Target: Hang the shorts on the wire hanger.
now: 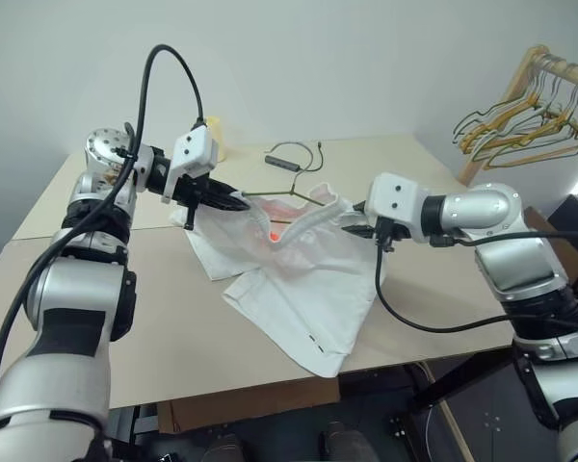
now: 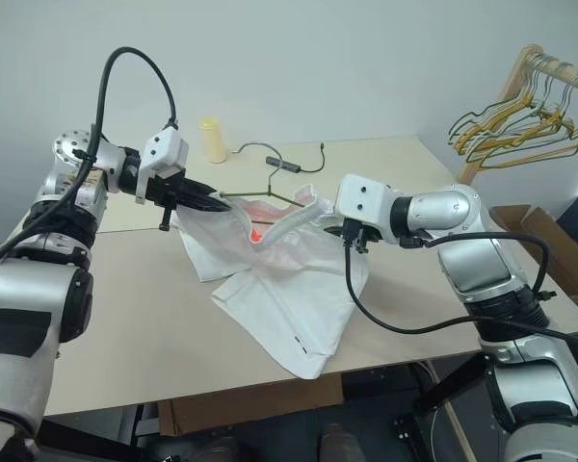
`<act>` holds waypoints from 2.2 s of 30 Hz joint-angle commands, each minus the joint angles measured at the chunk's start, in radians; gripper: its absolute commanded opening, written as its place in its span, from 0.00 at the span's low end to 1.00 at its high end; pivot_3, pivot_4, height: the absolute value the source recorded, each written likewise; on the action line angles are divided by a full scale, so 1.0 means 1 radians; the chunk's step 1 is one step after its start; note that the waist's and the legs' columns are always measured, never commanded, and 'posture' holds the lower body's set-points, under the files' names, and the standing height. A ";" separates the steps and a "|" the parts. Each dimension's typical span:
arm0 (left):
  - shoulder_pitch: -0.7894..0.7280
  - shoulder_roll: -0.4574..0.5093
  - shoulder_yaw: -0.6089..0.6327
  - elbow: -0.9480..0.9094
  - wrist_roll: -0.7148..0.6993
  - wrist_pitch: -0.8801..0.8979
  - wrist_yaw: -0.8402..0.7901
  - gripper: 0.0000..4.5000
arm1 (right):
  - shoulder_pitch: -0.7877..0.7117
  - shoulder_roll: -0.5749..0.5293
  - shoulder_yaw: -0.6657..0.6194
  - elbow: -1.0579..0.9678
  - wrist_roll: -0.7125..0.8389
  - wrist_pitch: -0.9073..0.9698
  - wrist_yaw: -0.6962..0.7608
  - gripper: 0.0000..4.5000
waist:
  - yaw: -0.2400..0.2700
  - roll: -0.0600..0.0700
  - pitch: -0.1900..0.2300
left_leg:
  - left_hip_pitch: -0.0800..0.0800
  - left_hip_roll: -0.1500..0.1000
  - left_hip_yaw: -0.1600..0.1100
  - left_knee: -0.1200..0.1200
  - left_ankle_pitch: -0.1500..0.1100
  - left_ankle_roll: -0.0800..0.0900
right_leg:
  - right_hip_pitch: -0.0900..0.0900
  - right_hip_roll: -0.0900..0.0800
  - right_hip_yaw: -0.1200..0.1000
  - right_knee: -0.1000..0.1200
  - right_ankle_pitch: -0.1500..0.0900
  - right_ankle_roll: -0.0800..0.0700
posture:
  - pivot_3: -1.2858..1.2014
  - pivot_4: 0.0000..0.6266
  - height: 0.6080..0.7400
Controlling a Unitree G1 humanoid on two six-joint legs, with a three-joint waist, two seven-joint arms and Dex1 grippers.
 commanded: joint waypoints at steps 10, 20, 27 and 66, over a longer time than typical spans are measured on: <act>-0.010 -0.001 0.031 -0.031 -0.010 0.001 0.002 0.01 | -0.006 0.013 -0.067 0.026 0.012 -0.066 -0.036 0.35 | 0.000 0.000 0.000 | 0.000 0.000 0.000 0.000 0.000 0.000 | 0.000 0.000 0.000 0.000 0.000 0.000 | 0.49 0.00 1.00; 0.004 0.003 -0.053 -0.125 -0.166 0.018 -0.004 0.01 | -0.036 0.027 -0.054 0.062 0.078 -0.044 0.081 0.35 | -0.001 0.000 0.000 | 0.000 0.000 0.000 0.000 0.000 0.000 | 0.000 0.000 0.000 0.000 0.000 0.000 | 0.48 0.00 1.00; 0.013 0.023 -0.079 -0.140 -0.209 0.030 -0.004 0.01 | -0.040 0.029 -0.080 0.076 0.122 0.028 0.133 0.31 | -0.001 0.000 0.000 | 0.000 0.000 0.000 0.000 0.000 0.000 | 0.000 0.000 0.000 0.000 0.000 0.000 | 0.48 0.00 1.00; 0.219 -0.110 0.405 -0.441 -0.470 0.362 0.260 0.99 | 0.270 -0.084 -0.607 -0.268 0.272 1.075 -0.390 0.00 | -0.055 0.000 0.000 | 0.000 0.000 -0.001 0.001 0.000 0.000 | 0.001 -0.001 0.000 0.000 0.000 0.000 | 0.42 0.00 1.00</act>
